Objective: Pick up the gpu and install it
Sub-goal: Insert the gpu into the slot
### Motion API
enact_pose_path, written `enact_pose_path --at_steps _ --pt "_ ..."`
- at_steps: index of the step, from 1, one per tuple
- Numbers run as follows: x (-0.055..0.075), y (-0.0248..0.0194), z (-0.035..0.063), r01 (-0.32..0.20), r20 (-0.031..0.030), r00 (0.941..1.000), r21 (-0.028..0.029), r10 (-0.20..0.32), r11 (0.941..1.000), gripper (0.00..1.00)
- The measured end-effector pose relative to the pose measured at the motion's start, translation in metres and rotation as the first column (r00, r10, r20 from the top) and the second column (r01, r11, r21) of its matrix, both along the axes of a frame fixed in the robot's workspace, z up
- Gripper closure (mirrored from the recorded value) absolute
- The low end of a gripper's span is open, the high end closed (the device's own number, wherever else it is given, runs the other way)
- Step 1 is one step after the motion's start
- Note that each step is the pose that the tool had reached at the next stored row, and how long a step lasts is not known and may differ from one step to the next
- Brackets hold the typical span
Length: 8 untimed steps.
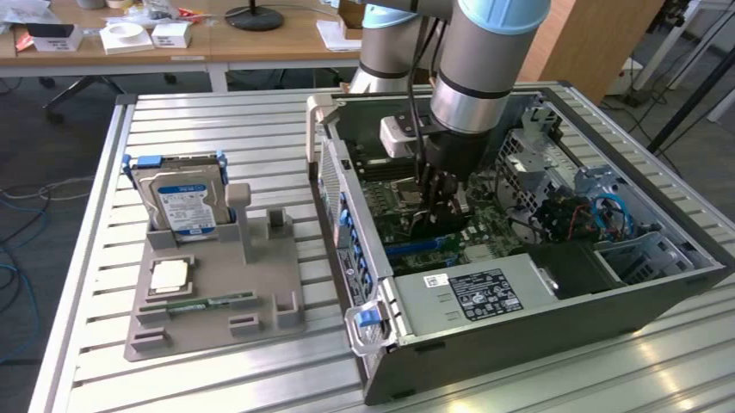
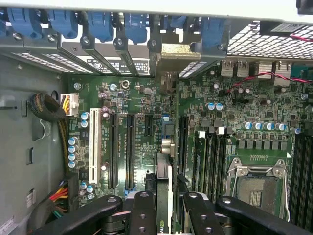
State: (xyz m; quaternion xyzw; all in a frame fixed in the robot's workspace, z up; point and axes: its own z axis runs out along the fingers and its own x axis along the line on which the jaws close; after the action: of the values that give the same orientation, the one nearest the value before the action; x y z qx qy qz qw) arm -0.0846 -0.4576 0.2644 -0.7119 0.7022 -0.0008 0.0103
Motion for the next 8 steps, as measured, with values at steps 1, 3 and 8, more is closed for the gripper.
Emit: enact_pose_path --at_steps 1,3,8 --pt "-0.0002 0.0 0.0 0.0 0.0 1.0 -0.0001 0.0 1.0 0.74" --pt "-0.0008 0.0 0.0 0.0 0.0 1.0 0.0 0.0 1.0 0.74" --pt "-0.0011 0.0 0.0 0.0 0.0001 1.0 -0.0001 0.0 1.0 0.74"
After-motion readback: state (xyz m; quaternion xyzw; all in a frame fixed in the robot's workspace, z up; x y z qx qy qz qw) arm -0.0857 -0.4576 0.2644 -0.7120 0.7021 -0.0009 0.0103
